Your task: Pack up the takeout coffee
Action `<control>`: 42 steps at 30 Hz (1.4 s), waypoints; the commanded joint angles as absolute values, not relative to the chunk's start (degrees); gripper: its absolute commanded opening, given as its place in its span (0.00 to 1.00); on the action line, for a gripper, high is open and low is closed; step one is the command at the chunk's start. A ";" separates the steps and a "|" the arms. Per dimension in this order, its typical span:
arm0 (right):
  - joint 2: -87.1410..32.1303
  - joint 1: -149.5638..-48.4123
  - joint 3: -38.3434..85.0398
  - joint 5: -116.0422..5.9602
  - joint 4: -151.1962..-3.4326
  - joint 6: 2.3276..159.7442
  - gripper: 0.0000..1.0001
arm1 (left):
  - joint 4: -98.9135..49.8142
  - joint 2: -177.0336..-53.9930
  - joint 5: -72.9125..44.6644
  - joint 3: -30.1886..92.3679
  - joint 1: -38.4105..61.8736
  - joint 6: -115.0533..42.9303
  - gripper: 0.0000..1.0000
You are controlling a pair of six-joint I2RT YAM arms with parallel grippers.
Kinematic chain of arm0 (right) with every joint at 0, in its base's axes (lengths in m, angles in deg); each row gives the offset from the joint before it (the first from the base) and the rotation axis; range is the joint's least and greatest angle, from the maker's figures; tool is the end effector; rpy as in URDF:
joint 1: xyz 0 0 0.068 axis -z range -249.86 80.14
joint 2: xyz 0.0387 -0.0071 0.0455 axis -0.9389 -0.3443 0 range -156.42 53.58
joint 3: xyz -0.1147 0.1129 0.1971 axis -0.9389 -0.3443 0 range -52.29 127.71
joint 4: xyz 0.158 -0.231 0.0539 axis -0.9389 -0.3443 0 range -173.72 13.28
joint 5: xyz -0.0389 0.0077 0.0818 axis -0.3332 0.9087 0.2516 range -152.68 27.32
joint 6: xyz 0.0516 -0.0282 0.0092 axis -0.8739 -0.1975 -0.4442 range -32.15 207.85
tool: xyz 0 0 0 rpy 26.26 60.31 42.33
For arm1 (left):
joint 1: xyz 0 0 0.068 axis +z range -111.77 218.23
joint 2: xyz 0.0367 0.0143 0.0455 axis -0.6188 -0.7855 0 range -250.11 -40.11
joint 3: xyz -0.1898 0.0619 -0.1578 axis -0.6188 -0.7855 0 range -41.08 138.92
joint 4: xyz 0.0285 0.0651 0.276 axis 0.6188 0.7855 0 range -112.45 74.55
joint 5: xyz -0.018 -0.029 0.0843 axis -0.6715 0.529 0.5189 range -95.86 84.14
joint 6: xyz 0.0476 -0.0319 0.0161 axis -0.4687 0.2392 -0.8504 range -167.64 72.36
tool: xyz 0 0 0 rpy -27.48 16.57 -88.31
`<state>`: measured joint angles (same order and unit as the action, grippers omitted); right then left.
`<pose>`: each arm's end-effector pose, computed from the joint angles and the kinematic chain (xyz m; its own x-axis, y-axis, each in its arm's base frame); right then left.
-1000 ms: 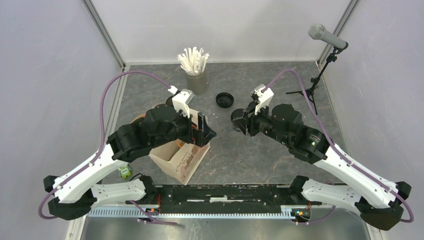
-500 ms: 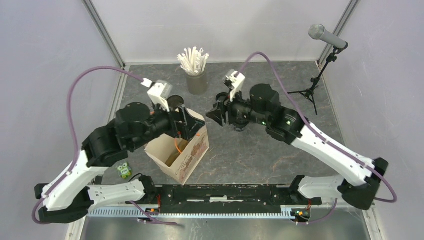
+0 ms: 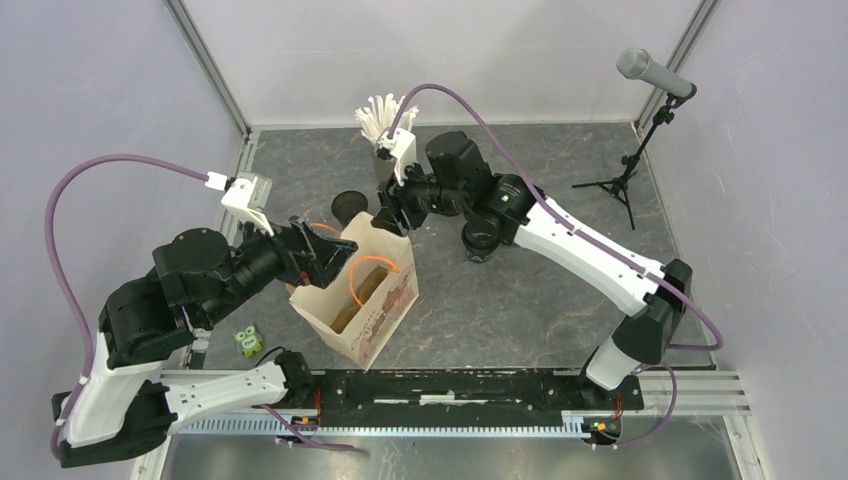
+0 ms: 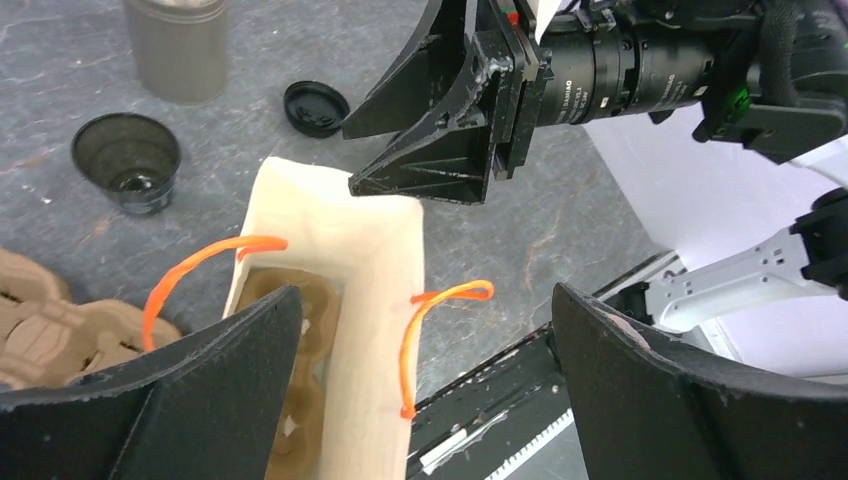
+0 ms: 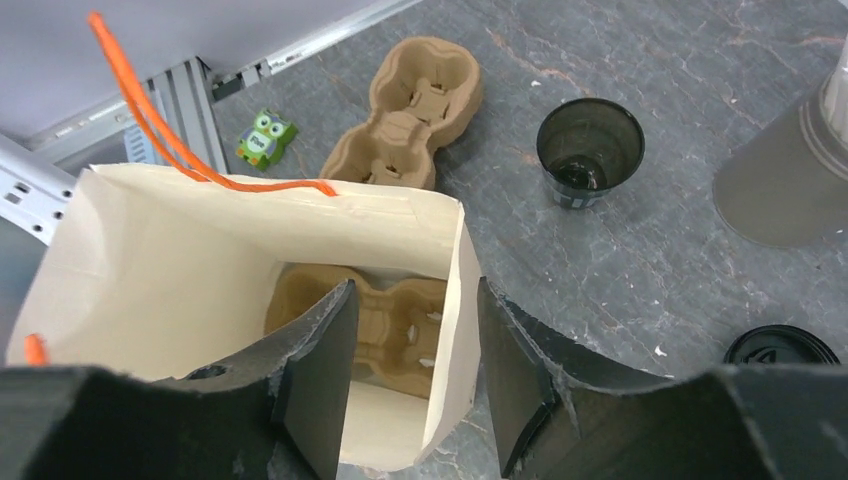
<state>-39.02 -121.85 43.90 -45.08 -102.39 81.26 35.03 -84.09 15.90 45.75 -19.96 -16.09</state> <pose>0.2383 0.3263 0.3916 -0.3360 -0.2522 -0.9075 -0.8909 0.3978 0.2193 0.0726 -0.0865 0.4823 -0.4276 -0.2327 -0.8735 0.4418 0.7893 -0.4265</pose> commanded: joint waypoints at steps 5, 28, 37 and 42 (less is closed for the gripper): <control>-43.29 -121.62 49.79 -44.24 -109.05 87.28 0.49 | 41.65 -83.88 21.22 46.87 -19.68 -12.85 1.00; -28.68 -121.21 37.96 -62.32 -118.58 79.16 0.00 | 43.23 -91.52 17.64 52.73 -19.69 -14.71 1.00; -13.39 -121.02 26.16 -75.70 -122.59 64.12 0.02 | 44.94 -100.18 15.71 57.13 -19.51 -15.00 1.00; -5.70 -121.00 19.40 -79.91 -121.13 55.59 0.05 | 46.81 -104.17 12.98 58.32 -18.27 -12.71 1.00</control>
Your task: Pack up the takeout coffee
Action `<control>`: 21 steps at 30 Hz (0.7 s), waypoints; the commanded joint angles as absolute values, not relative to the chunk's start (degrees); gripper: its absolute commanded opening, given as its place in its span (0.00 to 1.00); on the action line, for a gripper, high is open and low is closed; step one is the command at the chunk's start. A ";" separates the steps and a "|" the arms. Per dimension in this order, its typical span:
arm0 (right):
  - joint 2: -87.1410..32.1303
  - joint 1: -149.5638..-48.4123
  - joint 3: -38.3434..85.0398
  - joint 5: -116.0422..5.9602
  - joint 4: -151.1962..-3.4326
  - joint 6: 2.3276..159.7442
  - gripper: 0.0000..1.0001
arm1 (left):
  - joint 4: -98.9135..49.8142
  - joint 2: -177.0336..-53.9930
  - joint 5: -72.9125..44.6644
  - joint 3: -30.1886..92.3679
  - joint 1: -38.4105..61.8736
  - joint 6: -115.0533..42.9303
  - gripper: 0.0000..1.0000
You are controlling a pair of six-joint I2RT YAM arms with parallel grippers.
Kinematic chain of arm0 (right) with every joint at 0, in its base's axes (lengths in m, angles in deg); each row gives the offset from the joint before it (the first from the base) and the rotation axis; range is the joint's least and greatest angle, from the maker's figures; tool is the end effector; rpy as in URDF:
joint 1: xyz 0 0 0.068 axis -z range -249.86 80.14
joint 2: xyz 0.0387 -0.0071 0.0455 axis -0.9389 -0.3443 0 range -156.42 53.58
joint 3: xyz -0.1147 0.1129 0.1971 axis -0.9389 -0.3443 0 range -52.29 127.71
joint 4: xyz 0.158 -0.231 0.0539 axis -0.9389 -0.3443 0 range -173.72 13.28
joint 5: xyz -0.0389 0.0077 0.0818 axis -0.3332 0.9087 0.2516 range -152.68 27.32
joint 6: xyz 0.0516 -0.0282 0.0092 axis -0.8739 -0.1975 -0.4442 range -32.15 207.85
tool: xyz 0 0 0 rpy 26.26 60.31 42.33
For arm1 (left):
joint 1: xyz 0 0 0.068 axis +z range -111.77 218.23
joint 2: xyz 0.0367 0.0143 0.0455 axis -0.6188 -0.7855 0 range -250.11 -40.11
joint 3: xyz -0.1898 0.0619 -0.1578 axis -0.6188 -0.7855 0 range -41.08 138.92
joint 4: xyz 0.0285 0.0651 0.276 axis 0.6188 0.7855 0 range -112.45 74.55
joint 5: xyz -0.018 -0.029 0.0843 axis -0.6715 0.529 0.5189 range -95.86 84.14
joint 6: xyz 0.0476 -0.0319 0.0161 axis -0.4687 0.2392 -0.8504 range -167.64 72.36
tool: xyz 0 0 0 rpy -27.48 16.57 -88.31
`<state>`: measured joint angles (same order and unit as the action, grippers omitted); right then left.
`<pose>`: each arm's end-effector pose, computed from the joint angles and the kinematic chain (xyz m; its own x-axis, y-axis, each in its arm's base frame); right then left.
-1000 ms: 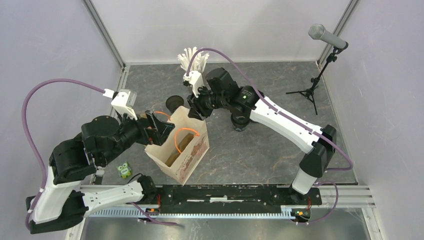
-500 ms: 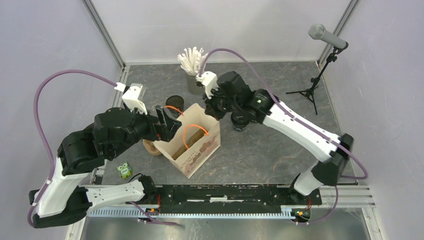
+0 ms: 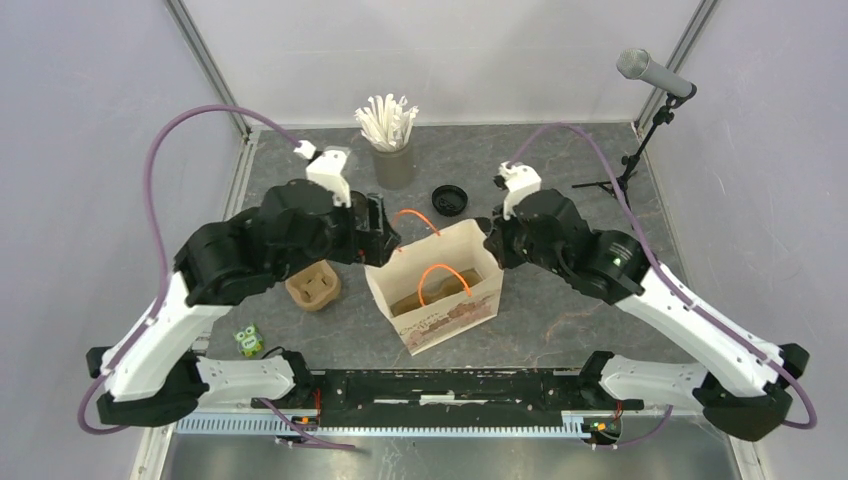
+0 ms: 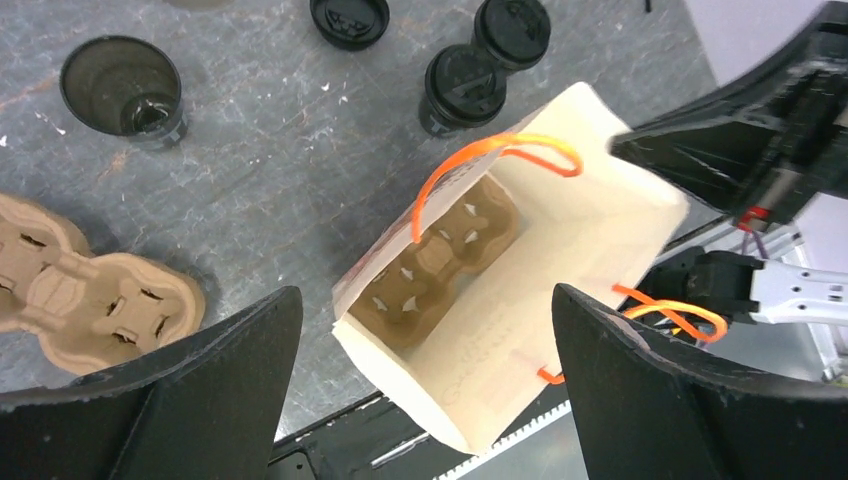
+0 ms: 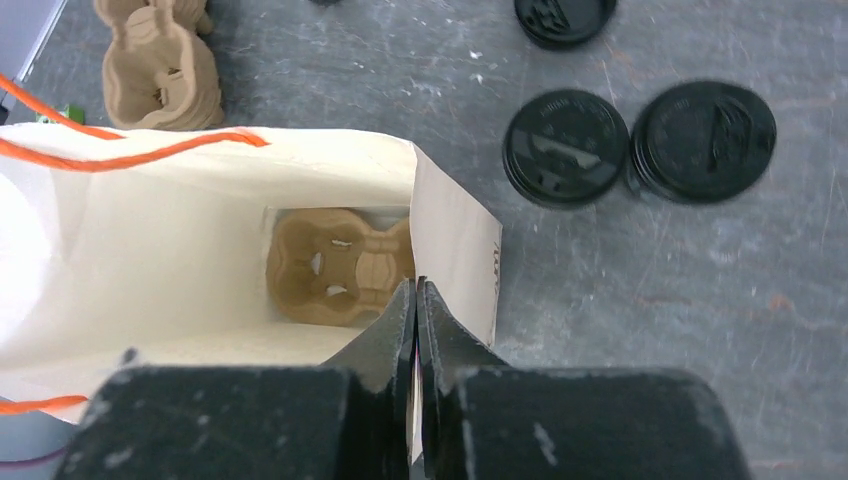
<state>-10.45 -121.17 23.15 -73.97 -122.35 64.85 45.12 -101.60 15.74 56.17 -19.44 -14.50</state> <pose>0.1705 0.1992 0.3803 -0.5831 -0.1151 -0.8042 -0.4741 0.8521 0.2218 0.1122 -0.1474 0.4748 -0.5741 -0.0434 -0.8176 0.3636 0.8812 -0.3021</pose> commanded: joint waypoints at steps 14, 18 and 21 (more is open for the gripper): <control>-3.30 -121.04 21.74 -83.68 -120.90 59.97 0.62 | 47.98 -98.17 -2.80 46.21 -14.15 -0.01 0.81; -3.27 -121.01 23.83 -84.75 -118.09 65.27 0.72 | 46.51 -98.24 -5.59 42.79 -14.13 1.73 0.71; -3.06 -121.02 25.10 -85.37 -116.14 69.23 0.80 | 43.96 -99.41 -7.10 40.99 -14.15 1.28 0.62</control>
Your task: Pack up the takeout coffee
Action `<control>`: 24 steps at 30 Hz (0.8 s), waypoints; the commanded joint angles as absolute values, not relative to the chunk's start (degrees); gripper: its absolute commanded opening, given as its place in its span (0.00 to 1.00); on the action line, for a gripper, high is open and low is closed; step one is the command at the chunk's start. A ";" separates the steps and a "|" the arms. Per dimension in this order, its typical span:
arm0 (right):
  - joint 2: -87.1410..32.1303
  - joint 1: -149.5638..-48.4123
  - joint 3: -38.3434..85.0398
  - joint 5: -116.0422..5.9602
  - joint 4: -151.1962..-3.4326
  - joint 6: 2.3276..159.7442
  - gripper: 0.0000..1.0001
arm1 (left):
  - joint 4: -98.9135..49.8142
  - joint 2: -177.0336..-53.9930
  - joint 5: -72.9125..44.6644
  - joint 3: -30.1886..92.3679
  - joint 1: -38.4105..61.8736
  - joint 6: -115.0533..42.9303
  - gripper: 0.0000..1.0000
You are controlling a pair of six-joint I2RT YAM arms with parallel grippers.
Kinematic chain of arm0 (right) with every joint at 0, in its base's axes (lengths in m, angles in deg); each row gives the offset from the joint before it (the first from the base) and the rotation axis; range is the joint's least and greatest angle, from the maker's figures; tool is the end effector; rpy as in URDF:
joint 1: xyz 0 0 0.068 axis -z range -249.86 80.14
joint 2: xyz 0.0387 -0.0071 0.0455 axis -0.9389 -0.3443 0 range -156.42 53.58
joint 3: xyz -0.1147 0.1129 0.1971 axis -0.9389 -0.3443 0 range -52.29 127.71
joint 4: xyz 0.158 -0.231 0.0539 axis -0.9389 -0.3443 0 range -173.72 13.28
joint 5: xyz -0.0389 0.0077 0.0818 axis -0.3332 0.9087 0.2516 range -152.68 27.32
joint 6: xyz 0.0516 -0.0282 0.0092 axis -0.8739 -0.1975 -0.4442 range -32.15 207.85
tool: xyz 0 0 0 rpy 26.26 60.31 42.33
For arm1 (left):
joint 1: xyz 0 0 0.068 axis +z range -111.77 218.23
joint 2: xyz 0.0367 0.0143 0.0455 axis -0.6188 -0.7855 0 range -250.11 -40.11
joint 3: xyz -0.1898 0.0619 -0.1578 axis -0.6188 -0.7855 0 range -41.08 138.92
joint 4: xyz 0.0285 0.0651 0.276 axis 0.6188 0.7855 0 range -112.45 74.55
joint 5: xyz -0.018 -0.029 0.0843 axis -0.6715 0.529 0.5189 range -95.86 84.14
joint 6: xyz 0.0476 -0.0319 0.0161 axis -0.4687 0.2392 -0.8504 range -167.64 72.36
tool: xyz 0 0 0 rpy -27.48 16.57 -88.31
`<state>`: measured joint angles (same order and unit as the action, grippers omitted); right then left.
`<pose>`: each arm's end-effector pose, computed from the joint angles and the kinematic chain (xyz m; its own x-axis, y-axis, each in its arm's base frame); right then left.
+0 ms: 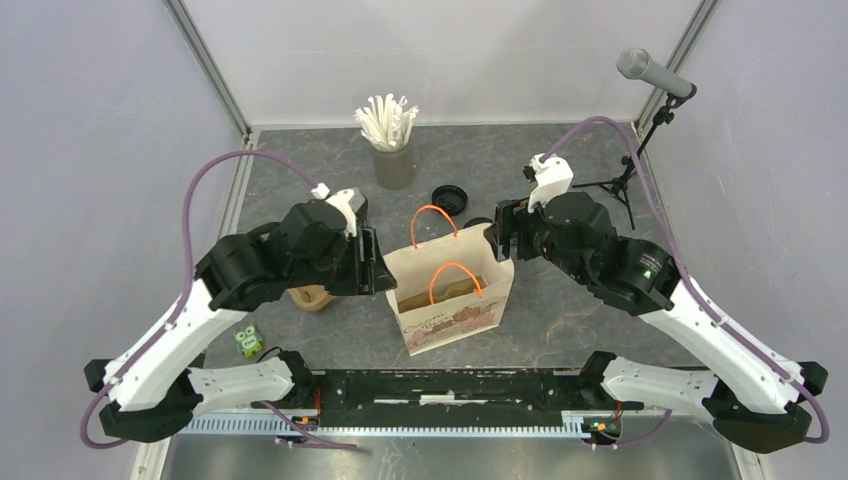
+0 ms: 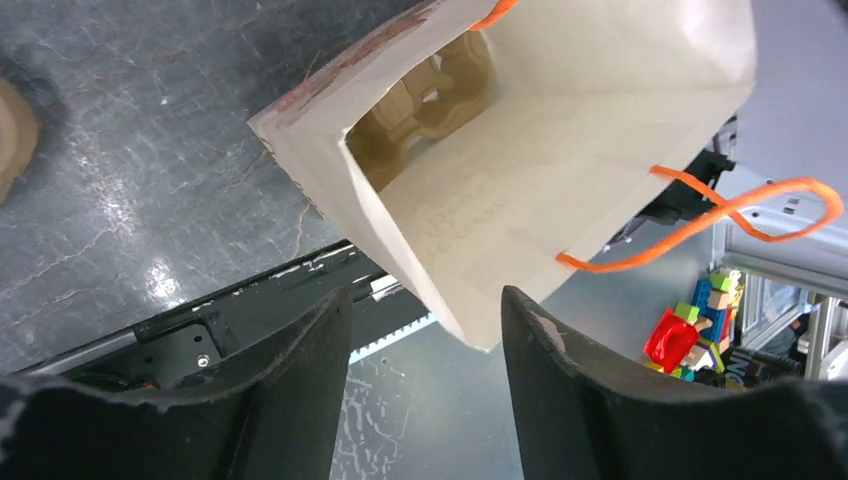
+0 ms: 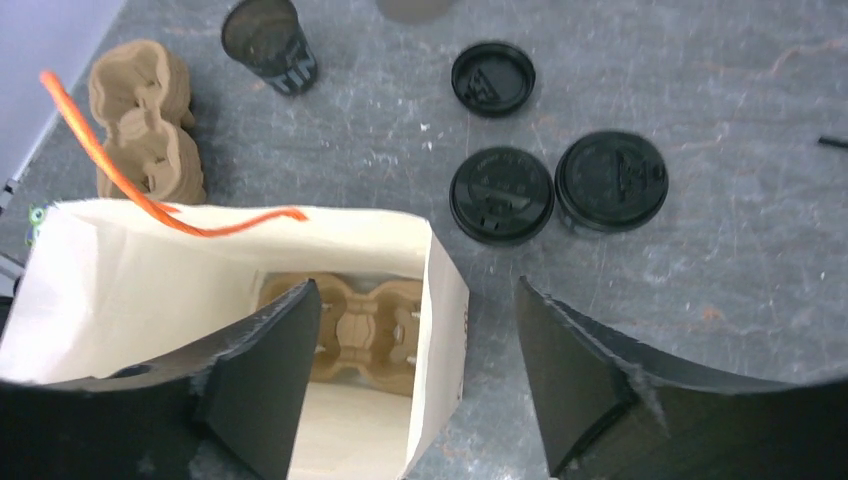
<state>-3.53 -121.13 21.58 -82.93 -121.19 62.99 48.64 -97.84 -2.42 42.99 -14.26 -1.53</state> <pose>0.1556 0.1699 0.4011 -0.4911 0.0181 -0.8709 -0.3678 0.9020 0.2262 0.1165 -0.1477 0.4114 -0.8492 -0.0752 -0.5227 0.2220 0.8473 -0.4825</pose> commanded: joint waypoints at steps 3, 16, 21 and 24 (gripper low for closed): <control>-3.26 -121.09 26.24 -86.84 -115.09 72.23 0.86 | 42.52 -101.67 -6.14 40.86 -14.15 -1.14 0.46; -3.53 -121.02 25.85 -79.76 -110.92 84.24 0.93 | 37.43 -108.25 -19.08 45.91 2.60 -20.72 0.02; -3.66 -121.04 25.23 -78.82 -111.63 84.15 0.93 | 40.42 -111.43 -20.07 51.03 3.81 -26.81 0.19; -3.77 -121.01 24.59 -77.92 -111.52 84.20 0.93 | 42.28 -112.59 -19.76 52.07 4.04 -27.34 0.45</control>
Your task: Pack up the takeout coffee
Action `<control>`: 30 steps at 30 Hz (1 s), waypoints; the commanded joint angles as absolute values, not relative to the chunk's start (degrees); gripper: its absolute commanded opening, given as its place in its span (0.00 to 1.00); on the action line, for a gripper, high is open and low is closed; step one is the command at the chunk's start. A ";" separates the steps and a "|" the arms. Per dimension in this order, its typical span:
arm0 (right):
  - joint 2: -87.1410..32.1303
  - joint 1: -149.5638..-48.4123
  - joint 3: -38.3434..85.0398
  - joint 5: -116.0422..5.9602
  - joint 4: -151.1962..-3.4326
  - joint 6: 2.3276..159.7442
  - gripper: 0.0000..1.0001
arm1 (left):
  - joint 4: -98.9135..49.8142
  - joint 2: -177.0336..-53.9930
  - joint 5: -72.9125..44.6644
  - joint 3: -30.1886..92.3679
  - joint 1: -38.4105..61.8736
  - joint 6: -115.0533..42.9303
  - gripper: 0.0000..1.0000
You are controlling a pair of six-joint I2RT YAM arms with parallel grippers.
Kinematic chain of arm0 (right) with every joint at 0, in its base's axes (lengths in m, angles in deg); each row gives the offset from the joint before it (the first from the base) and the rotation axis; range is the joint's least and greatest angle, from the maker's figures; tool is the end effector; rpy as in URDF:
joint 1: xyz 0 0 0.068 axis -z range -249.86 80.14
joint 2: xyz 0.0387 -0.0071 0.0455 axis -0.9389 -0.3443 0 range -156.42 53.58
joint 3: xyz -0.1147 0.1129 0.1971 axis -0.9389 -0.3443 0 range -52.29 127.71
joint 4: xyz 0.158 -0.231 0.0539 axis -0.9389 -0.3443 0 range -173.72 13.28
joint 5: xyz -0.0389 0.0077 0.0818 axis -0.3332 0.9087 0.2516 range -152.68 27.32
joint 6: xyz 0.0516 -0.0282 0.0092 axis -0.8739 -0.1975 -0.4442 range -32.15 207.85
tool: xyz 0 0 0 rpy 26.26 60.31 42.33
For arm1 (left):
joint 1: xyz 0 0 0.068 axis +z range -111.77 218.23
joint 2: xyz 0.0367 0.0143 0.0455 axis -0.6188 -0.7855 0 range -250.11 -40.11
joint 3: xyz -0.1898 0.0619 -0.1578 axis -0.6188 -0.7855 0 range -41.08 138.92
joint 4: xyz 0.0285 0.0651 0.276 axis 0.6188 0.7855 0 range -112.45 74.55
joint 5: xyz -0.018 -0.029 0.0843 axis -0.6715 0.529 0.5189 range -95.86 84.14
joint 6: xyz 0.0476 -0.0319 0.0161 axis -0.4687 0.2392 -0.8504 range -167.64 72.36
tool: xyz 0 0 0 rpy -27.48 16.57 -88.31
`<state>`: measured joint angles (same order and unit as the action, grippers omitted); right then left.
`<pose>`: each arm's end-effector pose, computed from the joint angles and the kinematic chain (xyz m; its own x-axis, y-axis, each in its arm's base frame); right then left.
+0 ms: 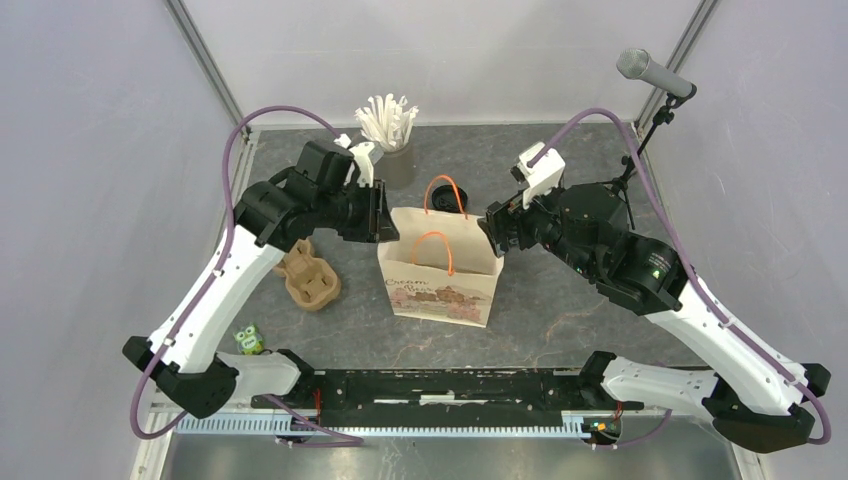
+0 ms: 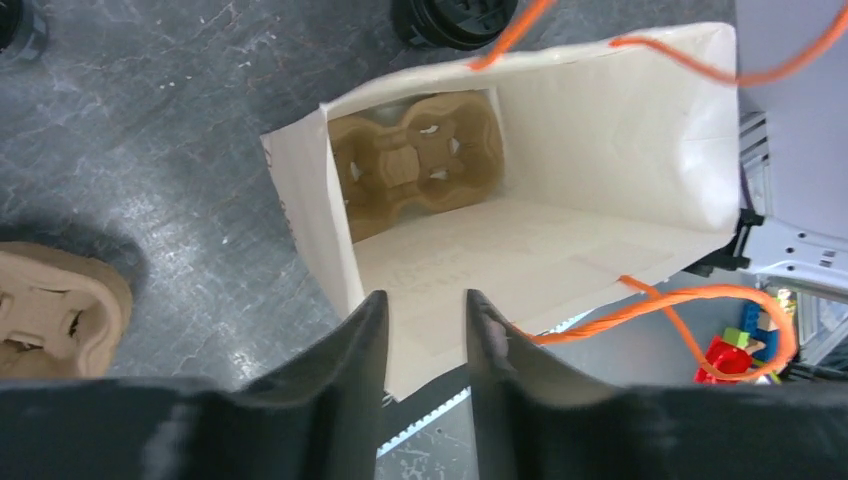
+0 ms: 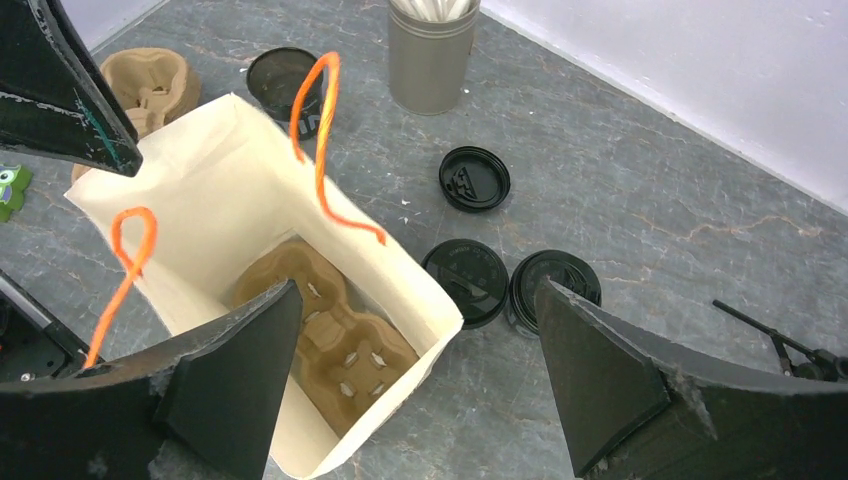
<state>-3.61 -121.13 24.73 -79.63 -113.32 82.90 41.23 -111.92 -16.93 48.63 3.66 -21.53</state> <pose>0.1548 0.1727 0.4340 -0.2292 -0.1538 -0.9612 -0.5539 0.8326 -0.0012 0.2122 -0.1565 0.4026 -0.8235 0.0430 -0.5656 0.3393 0.8364 -0.4305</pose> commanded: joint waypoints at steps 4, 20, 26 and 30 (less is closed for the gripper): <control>-4.22 -120.99 24.79 -76.05 -111.39 86.06 0.93 | 45.26 -113.03 -18.26 54.36 4.02 -24.80 0.89; -8.53 -120.75 25.85 -66.62 -111.33 90.58 0.92 | 40.11 -108.99 -17.42 48.09 9.48 -18.88 0.99; -7.45 -120.75 23.98 -66.68 -110.81 88.33 0.91 | 40.09 -113.18 -17.32 48.22 9.49 -24.18 0.70; -6.70 -120.78 23.21 -65.76 -109.87 85.77 0.91 | 38.78 -115.49 -18.62 47.95 9.41 -25.96 0.56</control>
<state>-8.23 -120.95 23.77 -67.13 -112.84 88.67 41.98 -113.71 -16.52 48.22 9.39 -21.55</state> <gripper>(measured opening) 0.912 0.585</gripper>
